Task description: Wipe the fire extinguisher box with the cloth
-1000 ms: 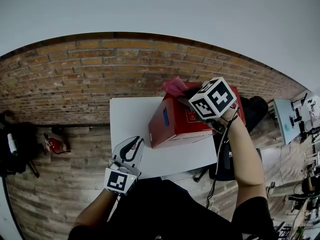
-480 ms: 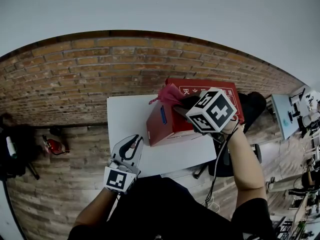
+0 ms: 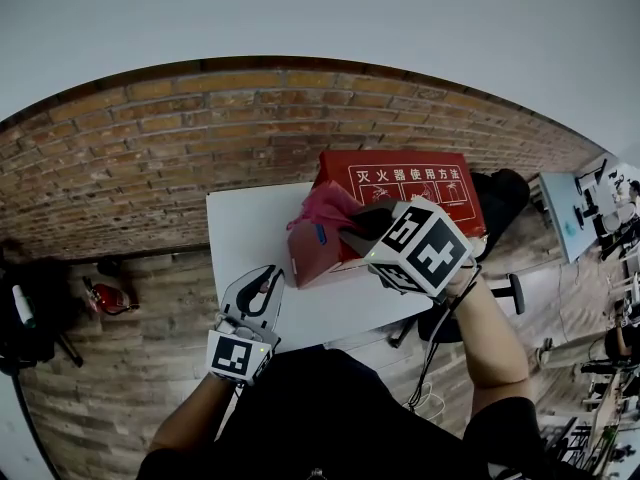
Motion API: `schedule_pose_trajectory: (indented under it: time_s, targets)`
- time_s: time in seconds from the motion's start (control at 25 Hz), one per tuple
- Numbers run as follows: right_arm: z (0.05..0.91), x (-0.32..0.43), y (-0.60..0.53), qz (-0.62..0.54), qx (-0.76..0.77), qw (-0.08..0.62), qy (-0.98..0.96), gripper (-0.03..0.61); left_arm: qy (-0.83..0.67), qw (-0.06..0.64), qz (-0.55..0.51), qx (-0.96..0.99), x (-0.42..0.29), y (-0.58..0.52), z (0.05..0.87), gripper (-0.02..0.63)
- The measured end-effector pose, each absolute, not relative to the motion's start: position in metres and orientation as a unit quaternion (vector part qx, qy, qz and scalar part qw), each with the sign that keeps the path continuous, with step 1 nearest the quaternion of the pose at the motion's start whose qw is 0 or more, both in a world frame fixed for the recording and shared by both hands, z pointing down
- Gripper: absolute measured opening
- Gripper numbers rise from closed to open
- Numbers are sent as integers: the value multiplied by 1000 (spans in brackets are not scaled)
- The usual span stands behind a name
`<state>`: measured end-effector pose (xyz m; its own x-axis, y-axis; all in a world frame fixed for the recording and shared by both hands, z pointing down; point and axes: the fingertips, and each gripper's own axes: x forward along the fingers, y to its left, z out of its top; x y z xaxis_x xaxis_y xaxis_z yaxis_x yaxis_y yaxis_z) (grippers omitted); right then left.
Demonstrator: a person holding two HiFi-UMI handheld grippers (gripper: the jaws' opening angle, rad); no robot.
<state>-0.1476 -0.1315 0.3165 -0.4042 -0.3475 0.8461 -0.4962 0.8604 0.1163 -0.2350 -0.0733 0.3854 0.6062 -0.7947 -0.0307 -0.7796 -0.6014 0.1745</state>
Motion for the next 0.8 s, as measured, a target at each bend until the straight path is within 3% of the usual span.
schedule_pose_trajectory:
  time_s: [0.8]
  targets:
    - [317,-133,-116,60,271,471,-838,61,-431,79,-44,898,-219,-83,387,66]
